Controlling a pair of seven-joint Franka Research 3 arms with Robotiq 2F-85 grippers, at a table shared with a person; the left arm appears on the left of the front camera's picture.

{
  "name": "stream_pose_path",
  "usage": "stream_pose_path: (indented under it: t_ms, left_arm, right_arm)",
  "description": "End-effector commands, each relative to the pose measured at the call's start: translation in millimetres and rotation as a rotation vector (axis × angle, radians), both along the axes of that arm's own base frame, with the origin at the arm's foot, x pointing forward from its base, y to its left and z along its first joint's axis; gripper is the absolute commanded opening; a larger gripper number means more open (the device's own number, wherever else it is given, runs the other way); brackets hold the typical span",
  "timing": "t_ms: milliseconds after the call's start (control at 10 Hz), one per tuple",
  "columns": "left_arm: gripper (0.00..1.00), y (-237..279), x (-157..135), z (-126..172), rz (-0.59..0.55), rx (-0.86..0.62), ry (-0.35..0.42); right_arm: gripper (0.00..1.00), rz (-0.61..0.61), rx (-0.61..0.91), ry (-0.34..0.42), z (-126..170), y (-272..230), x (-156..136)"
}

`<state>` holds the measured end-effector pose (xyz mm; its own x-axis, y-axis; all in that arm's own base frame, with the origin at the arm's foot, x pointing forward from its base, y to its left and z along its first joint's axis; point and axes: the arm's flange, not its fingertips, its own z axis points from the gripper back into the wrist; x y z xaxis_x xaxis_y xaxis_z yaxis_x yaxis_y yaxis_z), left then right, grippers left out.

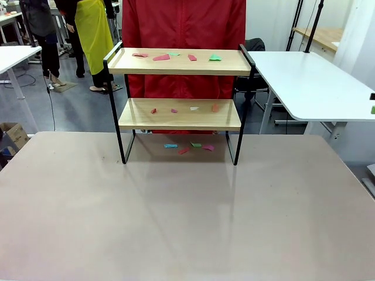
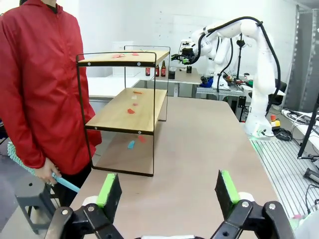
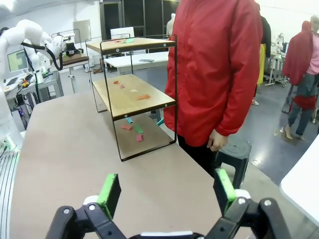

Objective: Clean the shelf.
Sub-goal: Pick up the Duster handed by the human.

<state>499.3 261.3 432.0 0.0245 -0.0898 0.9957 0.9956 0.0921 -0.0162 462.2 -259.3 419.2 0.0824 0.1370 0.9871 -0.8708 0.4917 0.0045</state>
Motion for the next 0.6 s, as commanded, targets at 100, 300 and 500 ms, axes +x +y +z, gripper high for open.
stream_pose_path:
  t_ms: [100, 300, 500]
  left_arm:
    - [1.00, 14, 21, 0, -0.027, -0.046, -0.048]
    - [1.00, 19, 26, -1, -0.031, -0.047, -0.062]
    - [1.00, 19, 32, -2, -0.046, -0.043, -0.066]
  right_arm:
    - [1.00, 0.032, 0.029, -0.045, -5, -5, 17]
    - [1.00, 0.040, 0.047, -0.050, -6, -5, 22]
    - [1.00, 0.036, 0.055, -0.046, -6, -6, 25]
